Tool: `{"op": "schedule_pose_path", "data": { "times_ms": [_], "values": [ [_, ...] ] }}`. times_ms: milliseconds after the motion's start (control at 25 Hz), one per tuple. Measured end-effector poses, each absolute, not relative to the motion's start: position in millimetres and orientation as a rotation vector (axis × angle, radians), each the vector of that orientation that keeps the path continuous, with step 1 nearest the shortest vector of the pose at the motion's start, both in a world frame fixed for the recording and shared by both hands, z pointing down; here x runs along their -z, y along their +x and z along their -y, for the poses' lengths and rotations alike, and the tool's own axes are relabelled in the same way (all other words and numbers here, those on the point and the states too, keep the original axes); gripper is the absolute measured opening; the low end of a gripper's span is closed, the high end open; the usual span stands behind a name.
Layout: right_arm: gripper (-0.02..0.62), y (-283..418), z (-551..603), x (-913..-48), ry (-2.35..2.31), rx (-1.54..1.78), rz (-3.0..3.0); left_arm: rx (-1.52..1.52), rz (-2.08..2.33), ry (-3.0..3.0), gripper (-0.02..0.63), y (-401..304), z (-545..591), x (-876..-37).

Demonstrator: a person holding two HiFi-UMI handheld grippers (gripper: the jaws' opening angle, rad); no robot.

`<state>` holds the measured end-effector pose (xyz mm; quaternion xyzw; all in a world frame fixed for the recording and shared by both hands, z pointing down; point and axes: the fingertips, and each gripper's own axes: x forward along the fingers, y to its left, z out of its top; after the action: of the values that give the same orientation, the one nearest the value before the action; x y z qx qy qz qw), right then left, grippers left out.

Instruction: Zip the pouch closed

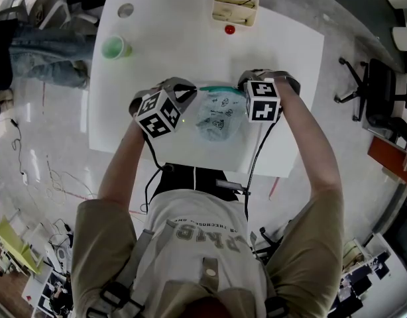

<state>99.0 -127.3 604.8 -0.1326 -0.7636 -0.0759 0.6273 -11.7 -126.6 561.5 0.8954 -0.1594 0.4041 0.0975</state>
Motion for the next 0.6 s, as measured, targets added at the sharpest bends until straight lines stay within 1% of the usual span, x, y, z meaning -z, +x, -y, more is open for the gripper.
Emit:
{"op": "schedule_pose_path", "data": {
  "times_ms": [320, 600],
  "values": [
    [0.000, 110.1, 128.0, -609.5, -0.294, 0.184, 1.730, -1.199, 0.479, 2.641, 0.021, -12.7, 127.1, -564.6],
    [0.000, 131.3, 130.0, -609.7, -0.251, 0.145, 1.721, -1.218, 0.499, 2.610, 0.021, -28.1, 124.6, -569.0]
  ]
}}
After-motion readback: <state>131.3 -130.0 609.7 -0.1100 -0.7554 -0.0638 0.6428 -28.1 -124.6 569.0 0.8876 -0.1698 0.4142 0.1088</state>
